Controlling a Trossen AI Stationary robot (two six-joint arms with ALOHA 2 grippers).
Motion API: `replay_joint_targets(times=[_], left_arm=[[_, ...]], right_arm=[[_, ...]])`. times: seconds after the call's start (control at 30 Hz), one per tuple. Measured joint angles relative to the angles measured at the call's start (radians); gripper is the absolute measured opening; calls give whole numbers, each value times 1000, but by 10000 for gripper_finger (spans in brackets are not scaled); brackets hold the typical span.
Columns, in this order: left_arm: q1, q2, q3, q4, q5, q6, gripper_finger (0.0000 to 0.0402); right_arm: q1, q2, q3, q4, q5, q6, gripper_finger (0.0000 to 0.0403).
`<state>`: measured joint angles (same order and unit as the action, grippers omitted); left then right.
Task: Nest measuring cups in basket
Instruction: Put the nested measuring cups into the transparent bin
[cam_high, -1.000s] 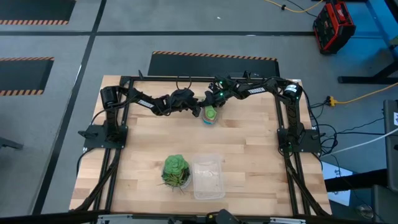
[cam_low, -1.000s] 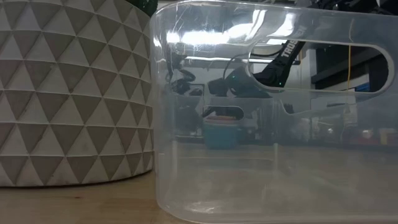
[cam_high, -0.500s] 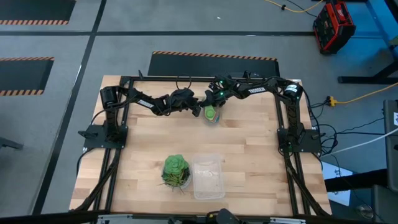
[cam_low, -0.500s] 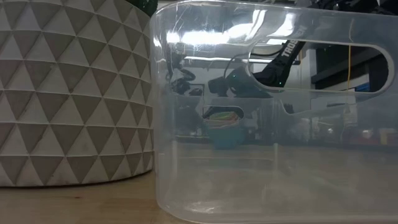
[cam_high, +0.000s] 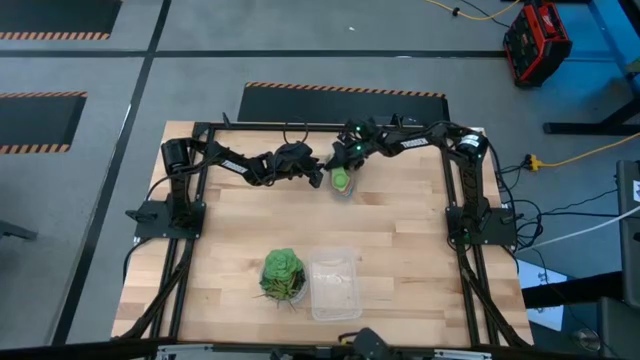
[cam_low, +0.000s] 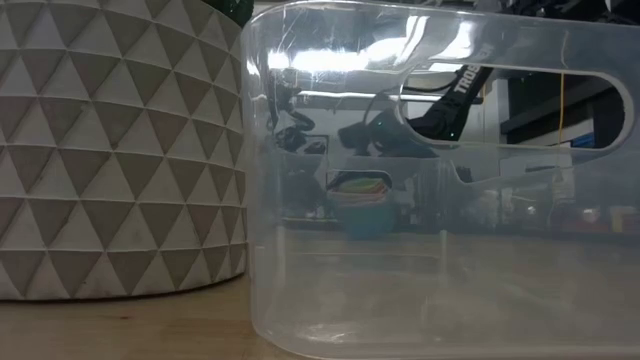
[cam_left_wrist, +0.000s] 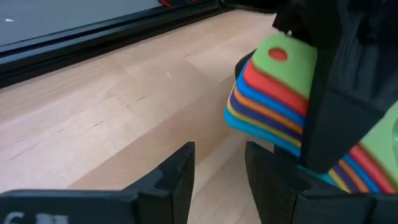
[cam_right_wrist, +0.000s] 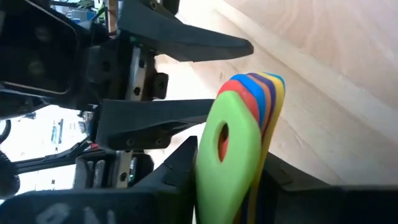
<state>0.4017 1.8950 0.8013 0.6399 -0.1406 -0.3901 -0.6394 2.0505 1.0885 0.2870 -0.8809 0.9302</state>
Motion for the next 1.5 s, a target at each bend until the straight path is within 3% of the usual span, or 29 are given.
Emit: replay_joint_targets(times=[0.37,0.7,0.97,1.27,1.5], left_arm=[[-1,0,0,-4,0,0,135],[1,-14,-2,1,14,15,135],[9,-197,-2,-69,111,181,135],[-19,-437,-2,-289,100,244,135],[-79,-491,-2,-353,101,243,135]], right_arm=[[-18,-43,-1,-4,-70,8,100],[-19,-298,-1,-27,-61,6,100],[2,-516,-1,-38,32,8,100],[230,-600,-1,-44,200,-45,100],[466,-562,0,-103,351,-76,100]])
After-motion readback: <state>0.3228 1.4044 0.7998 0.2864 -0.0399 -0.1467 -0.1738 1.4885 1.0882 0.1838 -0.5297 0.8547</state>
